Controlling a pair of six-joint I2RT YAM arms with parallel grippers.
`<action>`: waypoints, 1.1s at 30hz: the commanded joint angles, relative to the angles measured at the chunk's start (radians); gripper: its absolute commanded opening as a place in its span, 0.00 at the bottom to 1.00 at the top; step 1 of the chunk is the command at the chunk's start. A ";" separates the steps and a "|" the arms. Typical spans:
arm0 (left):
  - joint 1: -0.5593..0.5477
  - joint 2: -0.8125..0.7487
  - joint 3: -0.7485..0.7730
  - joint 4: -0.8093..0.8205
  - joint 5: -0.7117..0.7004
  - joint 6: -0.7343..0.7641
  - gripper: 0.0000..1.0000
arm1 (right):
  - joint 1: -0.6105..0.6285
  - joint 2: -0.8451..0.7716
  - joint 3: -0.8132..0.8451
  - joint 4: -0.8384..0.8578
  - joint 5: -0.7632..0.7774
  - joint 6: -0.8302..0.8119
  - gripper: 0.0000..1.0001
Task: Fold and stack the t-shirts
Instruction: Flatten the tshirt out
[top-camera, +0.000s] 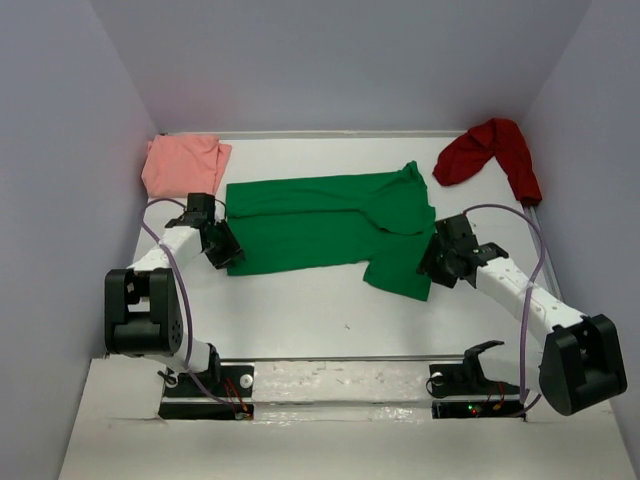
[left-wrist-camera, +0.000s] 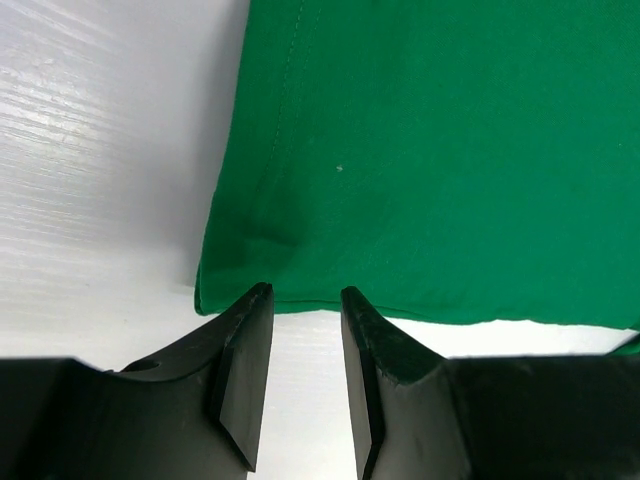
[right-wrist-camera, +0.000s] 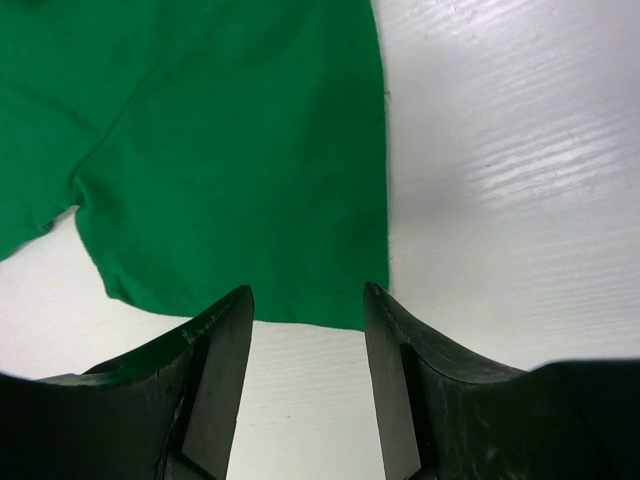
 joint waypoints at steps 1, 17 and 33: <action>0.002 -0.025 0.002 -0.025 -0.002 0.011 0.43 | 0.006 -0.009 -0.030 0.009 0.004 0.072 0.53; 0.032 -0.009 0.045 -0.194 -0.157 -0.096 0.42 | 0.006 -0.086 0.020 -0.092 0.050 0.096 0.52; 0.029 -0.012 -0.014 -0.188 -0.116 -0.130 0.42 | 0.006 -0.110 0.038 -0.084 0.034 0.080 0.52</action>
